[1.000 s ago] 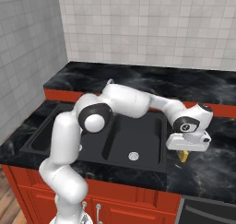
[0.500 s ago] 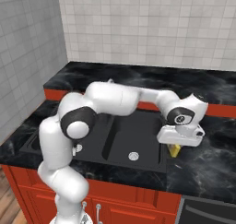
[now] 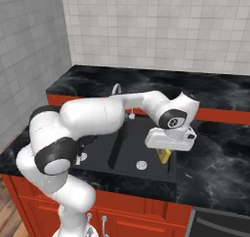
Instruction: Pick the pan and sponge and place them into the sink. Then turn on the water.
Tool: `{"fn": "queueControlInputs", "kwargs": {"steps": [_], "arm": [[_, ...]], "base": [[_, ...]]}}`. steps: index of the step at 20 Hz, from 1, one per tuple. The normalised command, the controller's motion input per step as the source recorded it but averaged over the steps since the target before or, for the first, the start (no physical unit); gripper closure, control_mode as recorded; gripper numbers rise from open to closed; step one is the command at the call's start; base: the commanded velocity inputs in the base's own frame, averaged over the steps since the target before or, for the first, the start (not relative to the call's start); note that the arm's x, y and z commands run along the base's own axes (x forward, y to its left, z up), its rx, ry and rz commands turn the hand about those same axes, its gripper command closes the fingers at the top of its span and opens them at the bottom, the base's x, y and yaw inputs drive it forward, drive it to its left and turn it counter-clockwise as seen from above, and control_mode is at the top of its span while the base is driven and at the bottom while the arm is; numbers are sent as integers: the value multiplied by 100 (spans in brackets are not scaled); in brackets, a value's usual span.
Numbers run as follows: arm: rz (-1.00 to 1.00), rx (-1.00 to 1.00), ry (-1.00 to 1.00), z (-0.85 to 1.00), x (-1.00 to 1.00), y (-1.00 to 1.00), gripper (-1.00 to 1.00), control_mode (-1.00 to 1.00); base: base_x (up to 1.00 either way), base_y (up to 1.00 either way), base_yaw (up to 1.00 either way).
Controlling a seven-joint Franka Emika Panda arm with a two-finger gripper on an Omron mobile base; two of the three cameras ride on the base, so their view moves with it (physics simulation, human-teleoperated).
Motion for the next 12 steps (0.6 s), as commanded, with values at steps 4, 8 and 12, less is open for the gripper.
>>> {"fn": "queueControlInputs", "kwargs": {"steps": [4,8,12], "arm": [[0,-8,-1,21,-21,86,100,-100],[0,-13,-3,13,-16,86,100,-100],[0,-10,-4,8,-10,81,100,-100]], "base": [[0,0,0],[0,0,0],[0,0,0]]}}
